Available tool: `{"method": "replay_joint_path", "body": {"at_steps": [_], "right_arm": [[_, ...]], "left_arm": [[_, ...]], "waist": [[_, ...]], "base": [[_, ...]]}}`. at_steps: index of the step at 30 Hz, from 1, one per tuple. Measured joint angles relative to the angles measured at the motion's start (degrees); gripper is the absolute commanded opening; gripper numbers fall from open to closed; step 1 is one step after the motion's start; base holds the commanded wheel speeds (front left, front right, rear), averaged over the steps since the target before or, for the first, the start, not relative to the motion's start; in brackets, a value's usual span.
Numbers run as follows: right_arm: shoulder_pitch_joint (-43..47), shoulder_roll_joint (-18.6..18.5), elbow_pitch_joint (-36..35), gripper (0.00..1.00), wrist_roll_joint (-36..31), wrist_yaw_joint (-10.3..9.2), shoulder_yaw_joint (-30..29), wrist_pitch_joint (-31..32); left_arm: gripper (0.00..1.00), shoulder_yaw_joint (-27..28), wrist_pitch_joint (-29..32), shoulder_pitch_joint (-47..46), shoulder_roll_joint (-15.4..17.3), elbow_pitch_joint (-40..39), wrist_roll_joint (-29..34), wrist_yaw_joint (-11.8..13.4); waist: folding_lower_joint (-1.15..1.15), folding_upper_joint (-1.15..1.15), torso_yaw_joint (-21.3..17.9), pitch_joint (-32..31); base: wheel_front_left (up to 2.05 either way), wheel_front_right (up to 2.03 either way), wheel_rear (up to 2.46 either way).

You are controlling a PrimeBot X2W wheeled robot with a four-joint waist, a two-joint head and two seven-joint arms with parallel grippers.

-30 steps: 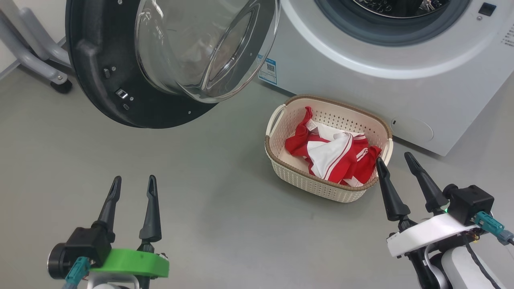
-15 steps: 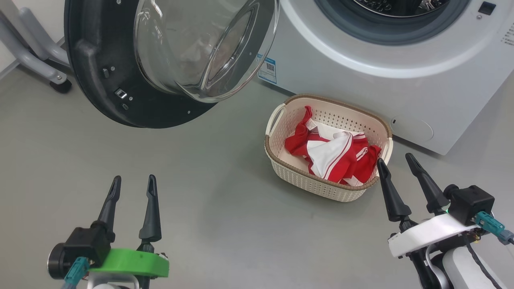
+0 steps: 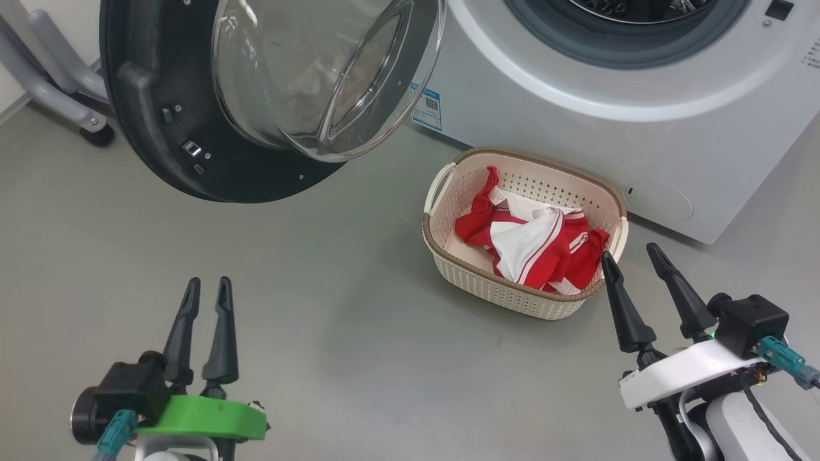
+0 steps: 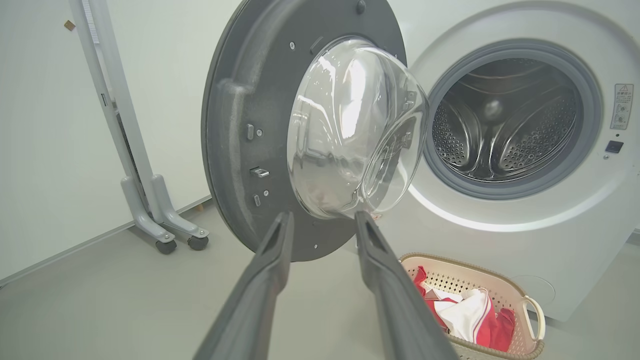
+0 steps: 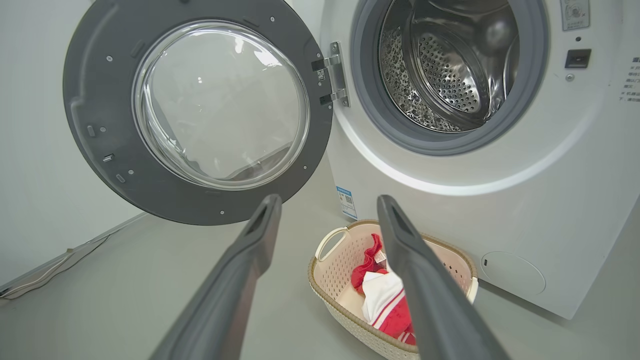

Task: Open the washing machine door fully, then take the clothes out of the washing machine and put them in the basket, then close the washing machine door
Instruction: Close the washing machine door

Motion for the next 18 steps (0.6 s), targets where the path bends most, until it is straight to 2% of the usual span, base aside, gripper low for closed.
{"method": "replay_joint_path", "body": {"at_steps": [12, 18], "right_arm": [[-0.01, -1.62, -2.77, 1.00, -0.20, -0.78, -1.02, -0.01], [0.01, -2.63, -4.60, 1.00, -0.97, -1.32, -1.25, 0.93]], "left_arm": [[0.00, 2.86, 0.00, -0.10, 0.44, -1.96, 0.12, -0.22], [0.00, 5.30, 0.00, -1.14, 4.74, -3.32, 2.08, -0.92]], "waist": [[0.00, 0.00, 0.09, 2.88], [0.00, 0.00, 0.05, 5.19]], "base": [[0.00, 0.00, 0.00], [0.00, 0.00, 0.00]]}}
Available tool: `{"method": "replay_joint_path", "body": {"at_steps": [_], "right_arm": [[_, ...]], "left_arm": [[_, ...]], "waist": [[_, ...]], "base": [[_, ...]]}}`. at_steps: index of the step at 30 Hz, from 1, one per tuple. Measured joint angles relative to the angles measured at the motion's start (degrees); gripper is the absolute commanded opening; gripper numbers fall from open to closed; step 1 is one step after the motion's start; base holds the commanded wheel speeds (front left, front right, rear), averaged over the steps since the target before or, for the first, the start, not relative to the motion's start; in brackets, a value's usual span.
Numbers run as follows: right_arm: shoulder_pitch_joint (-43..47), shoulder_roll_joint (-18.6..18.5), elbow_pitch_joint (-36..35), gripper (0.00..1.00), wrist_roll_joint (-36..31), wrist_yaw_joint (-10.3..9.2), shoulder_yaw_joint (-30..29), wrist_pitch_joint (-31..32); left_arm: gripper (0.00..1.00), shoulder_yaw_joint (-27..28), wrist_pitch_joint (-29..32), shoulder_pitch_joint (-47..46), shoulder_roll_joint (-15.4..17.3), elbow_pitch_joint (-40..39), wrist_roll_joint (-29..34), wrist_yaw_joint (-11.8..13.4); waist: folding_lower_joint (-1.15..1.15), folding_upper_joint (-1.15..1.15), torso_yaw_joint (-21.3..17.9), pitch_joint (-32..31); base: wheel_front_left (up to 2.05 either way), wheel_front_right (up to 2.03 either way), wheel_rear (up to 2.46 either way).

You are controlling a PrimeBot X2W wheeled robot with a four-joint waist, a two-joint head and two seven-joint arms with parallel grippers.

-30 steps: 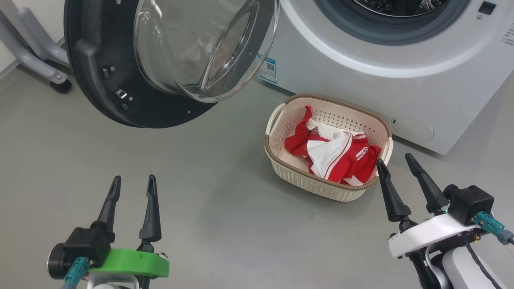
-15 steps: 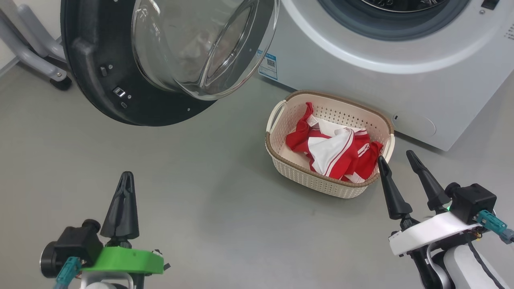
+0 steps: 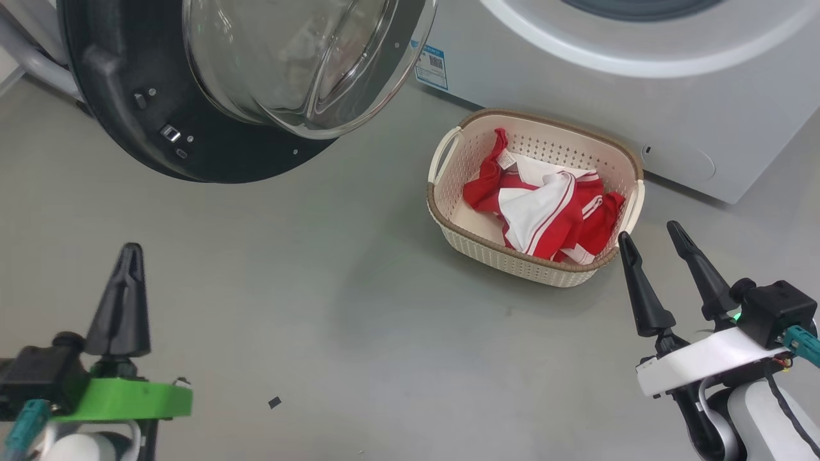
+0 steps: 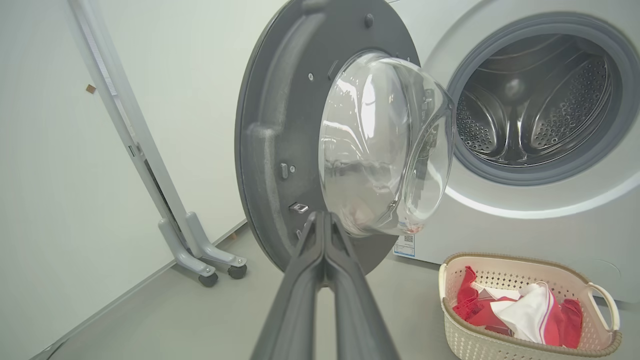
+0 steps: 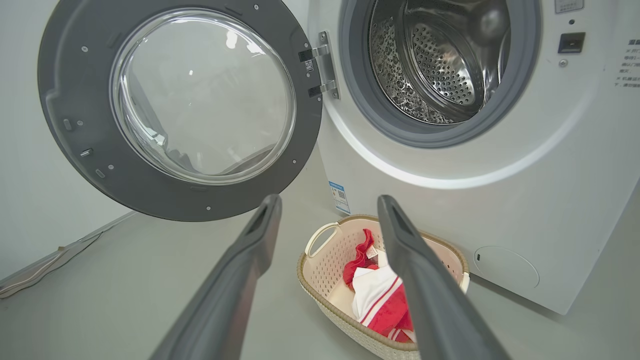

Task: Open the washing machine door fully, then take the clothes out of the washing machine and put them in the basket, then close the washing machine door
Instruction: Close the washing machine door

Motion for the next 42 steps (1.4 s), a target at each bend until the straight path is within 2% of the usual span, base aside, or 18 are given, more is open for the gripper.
{"method": "replay_joint_path", "body": {"at_steps": [4, 5, 10, 16, 19, 27, 32, 38, 42], "right_arm": [[-0.22, -0.55, -1.31, 1.00, -0.21, -0.02, 0.14, 1.03], [-0.68, -1.15, -1.80, 1.00, -0.32, -0.04, 0.11, 1.23], [-1.58, -1.99, -3.19, 1.00, -0.66, -0.04, -0.08, 2.30], [-2.64, -2.61, -4.12, 1.00, -0.82, -0.03, -0.04, 2.87], [-3.03, -3.03, -4.16, 1.00, -0.82, -0.02, -0.09, 2.89], [-3.87, -3.57, -4.12, 1.00, -0.82, 0.08, -0.20, 2.88], [-4.75, -3.43, -4.12, 1.00, -0.82, 0.13, 0.52, 2.88], [-4.75, -3.22, -4.10, 1.00, -0.81, 0.13, 0.42, 2.88], [-4.88, -3.16, -4.08, 1.00, -0.81, 0.13, 0.40, 2.87]], "left_arm": [[0.00, 3.81, -0.01, -1.73, 2.68, -1.87, -0.52, -0.25], [0.00, 6.99, -0.02, -3.31, 2.57, -2.81, -4.44, -0.26], [0.00, 14.04, 0.43, -7.48, 5.54, -4.79, -9.42, -0.71], [0.00, 23.52, 3.86, -12.20, 10.85, -4.24, -16.40, -0.74], [0.00, 27.78, 6.54, -15.27, 10.99, -1.22, -22.70, -0.36], [0.00, 38.16, 16.15, -24.25, 9.85, 10.92, -40.00, 5.12], [0.00, 43.99, 22.34, -30.70, 9.22, 16.88, -51.22, 6.95], [0.00, 51.55, 25.07, -36.77, 8.84, 24.26, -58.67, 8.06], [0.00, 54.61, 25.04, -39.64, 9.20, 28.25, -59.63, 8.15]], "waist": [[0.00, 0.00, -0.63, 1.78], [0.00, 0.00, -1.10, 2.71], [0.00, 0.00, -2.58, 5.13], [0.00, 0.00, -5.11, 7.66], [0.00, 0.00, -6.44, 8.76], [0.00, 0.00, -9.46, 10.31], [0.00, 0.00, -11.07, 10.46], [0.00, 0.00, -12.83, 10.52], [0.00, 0.00, -13.63, 10.59]], "base": [[0.00, 0.00, 0.00], [0.00, 0.00, 0.00], [0.00, 0.00, 0.00], [0.00, 0.00, 0.00], [0.00, 0.00, 0.00], [0.00, 0.00, 0.00], [0.00, 0.00, 0.00], [0.00, 0.00, 0.00], [0.00, 0.00, 0.00]]}}
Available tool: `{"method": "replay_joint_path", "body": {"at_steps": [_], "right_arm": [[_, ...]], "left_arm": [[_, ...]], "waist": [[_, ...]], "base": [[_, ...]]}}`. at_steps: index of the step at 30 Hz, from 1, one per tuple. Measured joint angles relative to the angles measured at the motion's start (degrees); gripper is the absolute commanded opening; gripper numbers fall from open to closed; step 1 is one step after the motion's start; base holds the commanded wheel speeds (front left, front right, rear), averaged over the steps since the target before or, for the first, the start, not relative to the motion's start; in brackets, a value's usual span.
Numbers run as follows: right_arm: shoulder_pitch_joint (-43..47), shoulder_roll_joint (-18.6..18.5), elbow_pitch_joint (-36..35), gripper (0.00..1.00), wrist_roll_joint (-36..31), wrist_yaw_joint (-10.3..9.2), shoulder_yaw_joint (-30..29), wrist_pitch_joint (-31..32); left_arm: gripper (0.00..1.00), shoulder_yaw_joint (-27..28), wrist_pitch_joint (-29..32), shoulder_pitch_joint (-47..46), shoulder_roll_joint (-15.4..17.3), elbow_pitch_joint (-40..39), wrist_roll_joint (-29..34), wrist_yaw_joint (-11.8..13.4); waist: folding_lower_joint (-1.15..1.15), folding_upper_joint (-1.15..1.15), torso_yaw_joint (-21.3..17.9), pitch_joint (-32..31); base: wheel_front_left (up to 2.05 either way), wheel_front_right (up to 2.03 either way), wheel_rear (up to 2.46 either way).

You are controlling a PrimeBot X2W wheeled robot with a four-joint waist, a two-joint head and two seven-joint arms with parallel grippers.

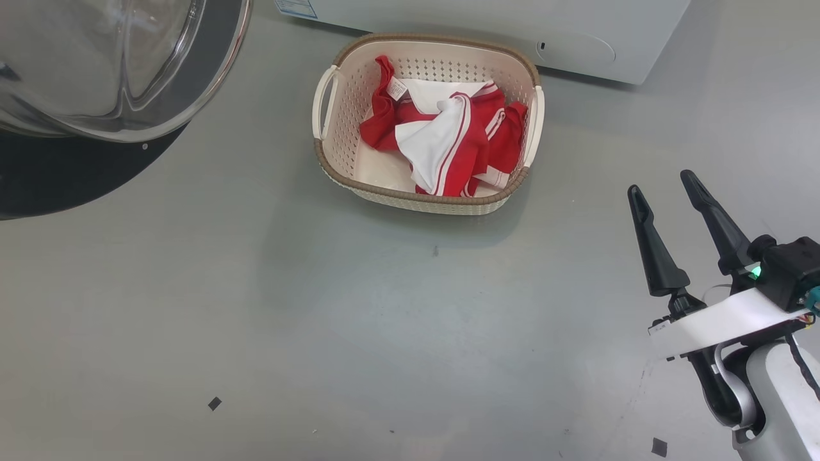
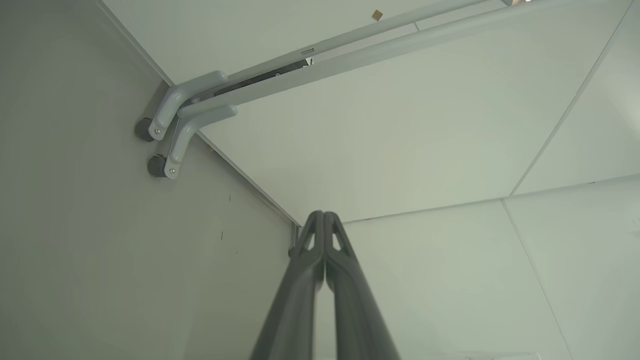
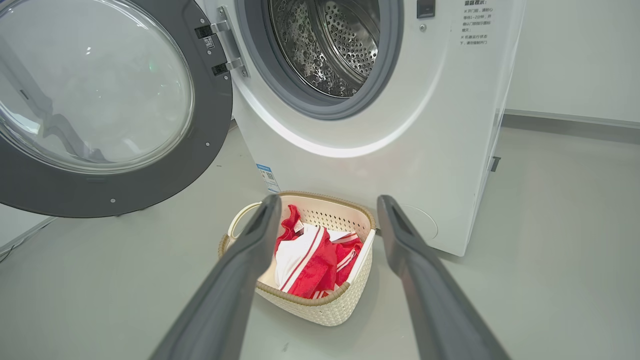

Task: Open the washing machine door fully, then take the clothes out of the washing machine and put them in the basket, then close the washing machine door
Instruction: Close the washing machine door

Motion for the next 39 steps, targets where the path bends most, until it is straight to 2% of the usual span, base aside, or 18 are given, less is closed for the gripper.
{"method": "replay_joint_path", "body": {"at_steps": [5, 10, 22, 39], "right_arm": [[-0.70, 0.03, -0.02, 1.00, 0.00, 0.00, -0.34, -0.10], [-0.70, 0.07, 0.00, 1.00, 0.00, 0.00, -0.24, -0.16], [-0.70, 0.15, 0.32, 1.00, 0.01, 0.00, -0.30, -0.65], [-0.70, 0.23, 1.13, 1.00, 0.02, -0.01, -0.40, -1.19]], "left_arm": [[0.00, 3.28, 0.58, -1.89, 0.76, 8.50, -1.78, 0.00], [0.00, 2.77, 3.27, -4.77, 0.67, 14.28, -2.35, 0.00], [0.00, -1.25, 9.39, -9.95, 2.89, 19.46, -2.05, 0.00], [0.00, -3.64, 16.38, -11.39, 4.43, 24.21, -1.79, 0.00]], "waist": [[0.00, 0.00, -0.93, 0.04], [0.00, 0.00, -1.40, 0.19], [0.00, 0.00, -2.14, 0.28], [0.00, 0.00, -1.76, -0.72]], "base": [[0.00, 0.00, 0.00], [0.00, 0.00, 0.00], [0.00, 0.00, 0.00], [0.00, 0.00, 0.00]]}}
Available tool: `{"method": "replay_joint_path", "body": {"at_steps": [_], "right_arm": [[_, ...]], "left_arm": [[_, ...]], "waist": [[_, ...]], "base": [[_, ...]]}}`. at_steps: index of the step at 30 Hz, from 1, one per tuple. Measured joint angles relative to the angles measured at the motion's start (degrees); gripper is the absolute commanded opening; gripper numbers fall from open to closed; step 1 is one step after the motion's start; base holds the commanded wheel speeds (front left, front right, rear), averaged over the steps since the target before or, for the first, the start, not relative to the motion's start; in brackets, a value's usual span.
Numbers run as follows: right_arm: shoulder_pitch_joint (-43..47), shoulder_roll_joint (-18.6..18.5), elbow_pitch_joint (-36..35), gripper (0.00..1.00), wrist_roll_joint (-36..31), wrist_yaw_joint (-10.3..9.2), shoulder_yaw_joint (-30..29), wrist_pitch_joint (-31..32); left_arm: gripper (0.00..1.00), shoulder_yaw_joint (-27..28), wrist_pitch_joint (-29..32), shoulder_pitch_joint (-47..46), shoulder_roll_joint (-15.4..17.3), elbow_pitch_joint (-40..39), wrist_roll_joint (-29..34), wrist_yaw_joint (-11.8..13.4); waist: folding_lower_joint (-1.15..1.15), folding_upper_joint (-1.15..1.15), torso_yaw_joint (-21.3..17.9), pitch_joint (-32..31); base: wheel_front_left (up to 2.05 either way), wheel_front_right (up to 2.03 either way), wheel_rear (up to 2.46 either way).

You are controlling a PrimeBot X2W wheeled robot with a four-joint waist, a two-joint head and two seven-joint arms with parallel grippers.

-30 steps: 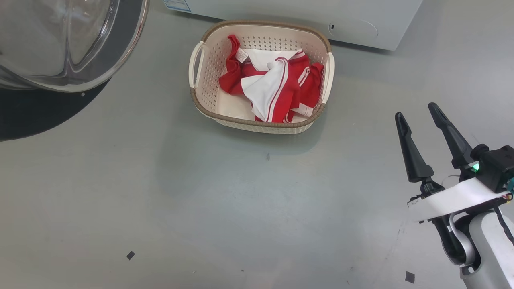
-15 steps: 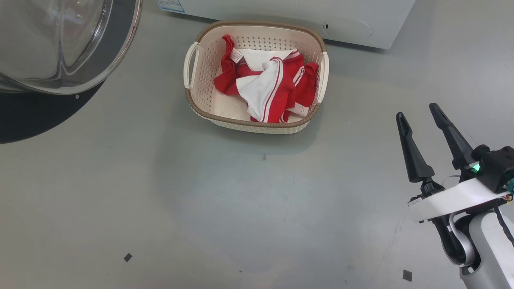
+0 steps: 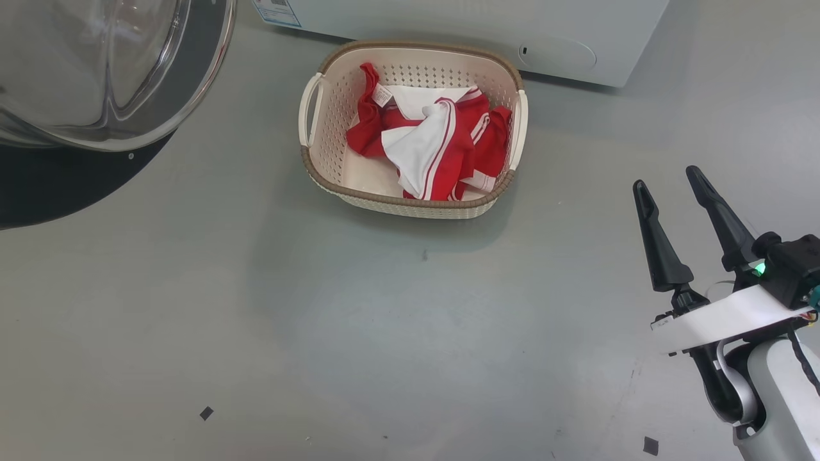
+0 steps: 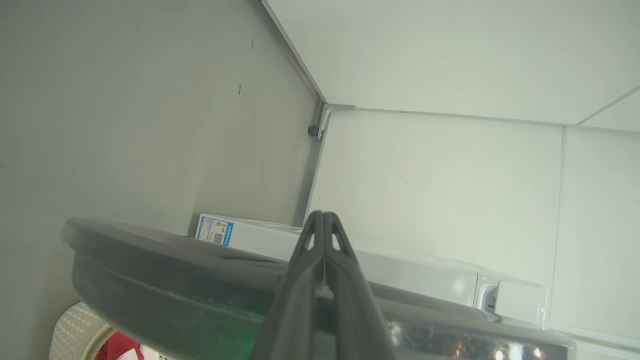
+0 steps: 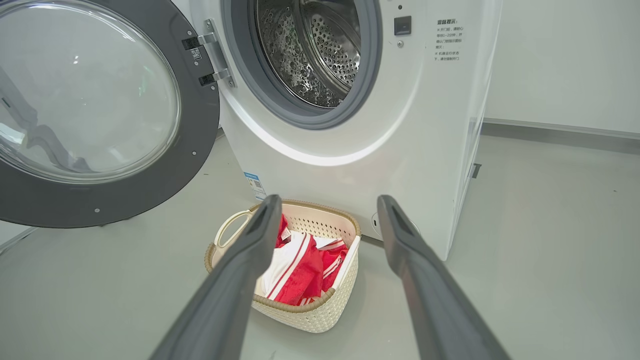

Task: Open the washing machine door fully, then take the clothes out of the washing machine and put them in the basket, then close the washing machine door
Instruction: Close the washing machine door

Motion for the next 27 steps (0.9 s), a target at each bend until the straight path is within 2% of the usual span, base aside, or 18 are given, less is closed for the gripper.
{"method": "replay_joint_path", "body": {"at_steps": [15, 27], "right_arm": [[0.00, 0.65, 0.48, 1.00, 0.16, 0.00, 0.13, -0.18], [0.00, 1.30, 1.55, 1.00, 0.26, 0.00, 0.21, -0.88]], "left_arm": [[0.00, -1.01, 7.00, 0.00, 0.69, 2.03, -0.16, 0.00], [0.00, -5.01, 19.63, 0.27, -1.08, 0.54, -1.18, -0.32]], "waist": [[0.00, 0.00, 0.60, -0.93], [0.00, 0.00, 0.39, -2.14]], "base": [[0.00, 0.00, 0.00], [0.00, 0.00, 0.00]]}}
